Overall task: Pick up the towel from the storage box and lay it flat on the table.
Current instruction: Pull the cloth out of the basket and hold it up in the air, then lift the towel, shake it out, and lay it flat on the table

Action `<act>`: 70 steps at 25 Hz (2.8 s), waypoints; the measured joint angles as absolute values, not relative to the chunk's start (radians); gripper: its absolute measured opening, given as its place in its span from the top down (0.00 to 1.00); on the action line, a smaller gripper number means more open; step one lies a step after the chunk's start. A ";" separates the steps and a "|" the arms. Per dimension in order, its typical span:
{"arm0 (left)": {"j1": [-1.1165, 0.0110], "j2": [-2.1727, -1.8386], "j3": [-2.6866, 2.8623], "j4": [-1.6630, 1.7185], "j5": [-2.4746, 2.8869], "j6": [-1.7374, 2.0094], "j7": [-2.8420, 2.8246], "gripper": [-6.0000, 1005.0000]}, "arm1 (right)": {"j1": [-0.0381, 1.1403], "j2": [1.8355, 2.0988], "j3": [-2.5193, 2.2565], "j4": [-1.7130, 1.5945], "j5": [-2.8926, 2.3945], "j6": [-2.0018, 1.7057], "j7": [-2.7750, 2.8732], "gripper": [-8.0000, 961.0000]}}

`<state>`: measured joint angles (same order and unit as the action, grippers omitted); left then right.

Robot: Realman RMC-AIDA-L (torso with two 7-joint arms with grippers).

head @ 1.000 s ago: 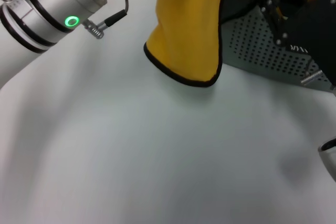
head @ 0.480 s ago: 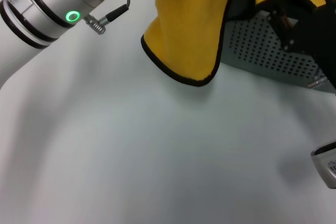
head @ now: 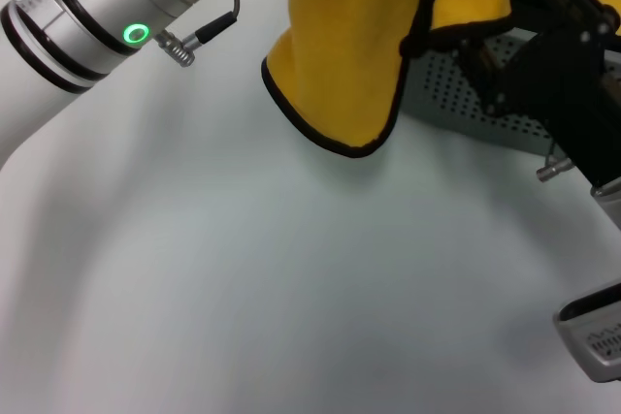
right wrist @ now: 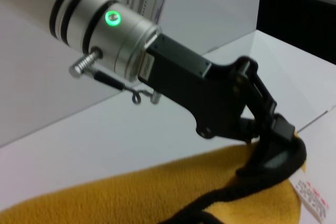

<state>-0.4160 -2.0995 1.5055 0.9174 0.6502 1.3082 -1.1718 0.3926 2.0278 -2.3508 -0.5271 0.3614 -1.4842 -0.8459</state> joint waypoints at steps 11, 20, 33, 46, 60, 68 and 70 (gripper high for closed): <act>-0.415 -2.100 1.502 0.912 0.649 1.302 -1.152 0.98 | 0.380 2.028 -2.418 -0.553 0.359 -1.560 -0.885 0.48; -0.418 -2.100 1.502 0.905 0.647 1.292 -1.146 0.98 | 0.379 2.028 -2.432 -0.552 0.364 -1.594 -0.889 0.48; -0.422 -2.099 1.499 0.883 0.640 1.282 -1.141 0.98 | 0.348 2.028 -2.467 -0.531 0.368 -1.738 -0.882 0.49; -0.422 -2.100 1.501 0.867 0.639 1.280 -1.141 0.97 | 0.351 2.028 -2.464 -0.530 0.423 -1.733 -0.876 0.62; -0.406 -2.094 1.494 0.800 0.669 1.291 -1.141 0.97 | 0.378 2.020 -2.342 -0.537 0.469 -1.733 -0.519 0.99; -0.365 -2.091 1.490 0.770 0.777 1.368 -1.141 0.97 | 0.485 1.920 -2.230 -0.529 0.397 -1.681 0.026 0.98; -0.362 -2.091 1.489 0.769 0.796 1.384 -1.135 0.97 | 0.514 1.895 -2.179 -0.524 0.325 -1.644 0.175 0.98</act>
